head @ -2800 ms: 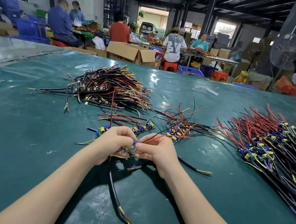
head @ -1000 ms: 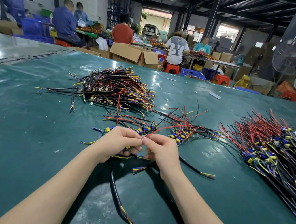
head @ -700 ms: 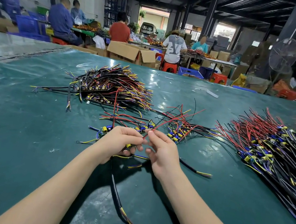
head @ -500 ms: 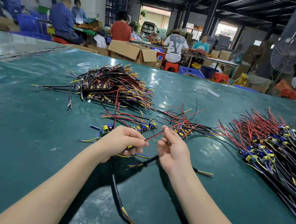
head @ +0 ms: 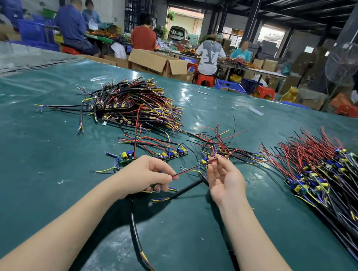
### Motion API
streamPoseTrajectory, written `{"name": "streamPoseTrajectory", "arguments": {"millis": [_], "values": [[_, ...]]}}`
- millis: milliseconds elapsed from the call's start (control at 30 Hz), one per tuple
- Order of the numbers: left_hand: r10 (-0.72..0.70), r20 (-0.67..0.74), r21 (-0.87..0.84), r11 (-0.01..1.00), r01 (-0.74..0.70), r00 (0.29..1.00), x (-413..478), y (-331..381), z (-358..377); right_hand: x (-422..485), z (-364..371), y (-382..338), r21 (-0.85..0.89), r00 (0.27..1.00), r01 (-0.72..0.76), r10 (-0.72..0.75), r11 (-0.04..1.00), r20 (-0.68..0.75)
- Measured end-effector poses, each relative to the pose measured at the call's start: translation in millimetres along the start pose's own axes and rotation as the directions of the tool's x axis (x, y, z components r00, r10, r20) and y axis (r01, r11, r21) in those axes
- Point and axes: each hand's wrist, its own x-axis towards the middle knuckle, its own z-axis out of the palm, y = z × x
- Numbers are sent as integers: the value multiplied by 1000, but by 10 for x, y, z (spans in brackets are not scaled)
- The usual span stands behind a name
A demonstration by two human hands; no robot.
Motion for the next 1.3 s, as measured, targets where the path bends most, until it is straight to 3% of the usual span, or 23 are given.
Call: {"name": "streamPoseTrajectory", "arguments": {"millis": [233,333,467,600,700,867,967,1067,1200,1300], "values": [[48,75,-41,998,-45,996,-3,-26,-14,22,-26,-47,96,995,-97,99,991,-10],[29,87,-82,996,-22,996,3,-41,-25,38,-44,-56,-47,998,-67,66,997,-21],[11,91,-114,993,-1,996,16,-56,-59,63,-38,-60,-276,993,85,-105,957,-60],[64,137,-124,991,-47,988,0,-40,-39,47,-28,-88,-26,994,-98,96,995,-41],[100,145,-154,985,-77,984,-13,-35,-38,41,-28,-107,122,970,-240,242,963,-1],[58,151,-238,971,-20,987,9,-41,-45,89,-67,-101,184,980,-191,198,964,-17],[65,113,-240,970,-37,992,44,-76,-42,100,-61,-62,42,997,-77,79,996,-27],[53,69,-314,949,-29,996,62,-103,-48,32,11,78,-232,999,41,-36,972,28],[58,60,-328,944,-35,997,66,-106,-50,-102,113,267,-529,964,257,-172,809,204],[78,46,-342,938,-58,996,72,-107,-35,-160,97,333,-656,928,352,-156,668,339]]}}
